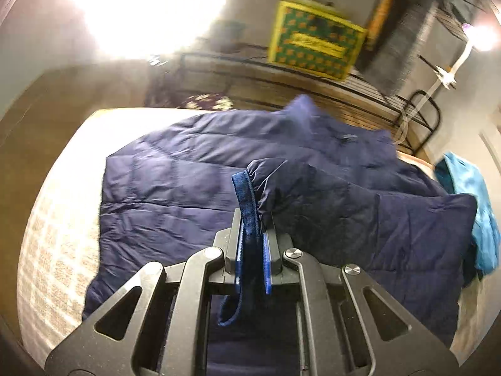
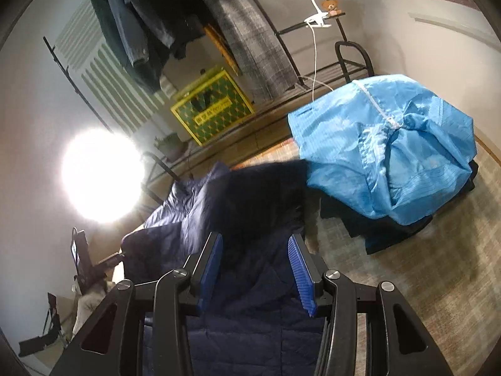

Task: Fold large clothes

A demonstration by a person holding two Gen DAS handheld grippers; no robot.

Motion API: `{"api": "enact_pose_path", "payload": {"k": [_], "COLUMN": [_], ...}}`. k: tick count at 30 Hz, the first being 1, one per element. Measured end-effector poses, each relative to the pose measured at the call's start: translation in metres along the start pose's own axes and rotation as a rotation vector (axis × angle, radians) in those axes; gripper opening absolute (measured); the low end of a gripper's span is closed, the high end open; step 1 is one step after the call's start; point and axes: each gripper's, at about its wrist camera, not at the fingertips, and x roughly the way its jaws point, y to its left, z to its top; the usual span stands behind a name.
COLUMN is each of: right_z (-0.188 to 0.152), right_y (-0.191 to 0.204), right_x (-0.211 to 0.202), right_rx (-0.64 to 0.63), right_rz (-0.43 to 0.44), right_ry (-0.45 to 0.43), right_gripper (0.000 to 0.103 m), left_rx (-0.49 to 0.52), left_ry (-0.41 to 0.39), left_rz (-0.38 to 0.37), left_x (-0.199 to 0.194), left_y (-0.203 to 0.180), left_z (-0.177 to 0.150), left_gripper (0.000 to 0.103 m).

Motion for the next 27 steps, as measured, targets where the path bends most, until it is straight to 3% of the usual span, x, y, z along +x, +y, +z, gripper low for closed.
{"api": "enact_pose_path", "payload": {"k": [9,16,19,21,27], "right_z": [-0.011,-0.013,-0.013,-0.013,-0.021], "right_y": [0.017,0.020,0.020,0.022,0.028], "right_x": [0.022,0.025,0.026,0.024,0.009], "right_rx": [-0.070,-0.075,-0.081,-0.091,-0.152], "right_rz": [-0.040,-0.040,-0.038,-0.039,-0.065], "right_ry": [0.050,0.056,0.058,0.057,0.027], "right_gripper": [0.047,0.047,0.047,0.047,0.047], "left_rx": [-0.011,0.006,0.010,0.001,-0.042], "left_ry": [-0.017,0.035,0.043,0.050,-0.018], "left_rz": [-0.008,0.041,0.071,0.095,0.068], "left_x": [0.013,0.034,0.037,0.035,-0.007], "left_y": [0.009,0.018,0.019,0.022,0.045], "left_z": [0.002,-0.007,-0.005,-0.001,0.009], "left_gripper": [0.008,0.010,0.020,0.042,0.044]}}
